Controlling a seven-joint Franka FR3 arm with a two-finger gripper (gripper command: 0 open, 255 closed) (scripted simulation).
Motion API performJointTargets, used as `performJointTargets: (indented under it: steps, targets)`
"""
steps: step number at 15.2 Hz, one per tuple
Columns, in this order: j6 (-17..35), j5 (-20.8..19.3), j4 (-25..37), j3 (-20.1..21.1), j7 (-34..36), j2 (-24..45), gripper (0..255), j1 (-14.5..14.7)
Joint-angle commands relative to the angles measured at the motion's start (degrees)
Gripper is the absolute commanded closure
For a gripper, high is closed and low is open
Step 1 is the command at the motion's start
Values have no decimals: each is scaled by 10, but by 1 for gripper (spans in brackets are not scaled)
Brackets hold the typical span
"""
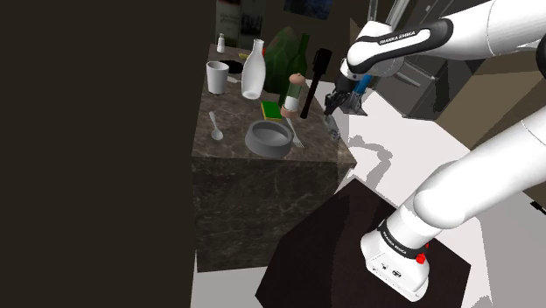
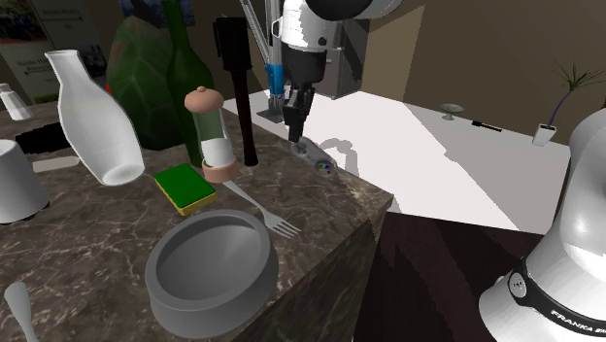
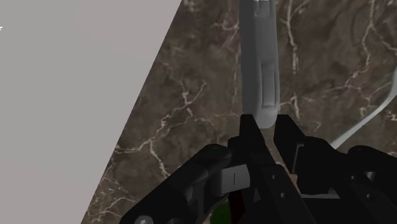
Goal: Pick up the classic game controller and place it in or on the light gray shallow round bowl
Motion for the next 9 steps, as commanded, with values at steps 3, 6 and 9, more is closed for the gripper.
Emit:
performJointTargets:
  steps: [3,6,9]
  targets:
    - [-32,-4,19,2,4,-13,255,-1]
    - [-56,-7,35,4,7,-22,255,-1]
    - [-80,-9,51,6,10,-29,255,-2]
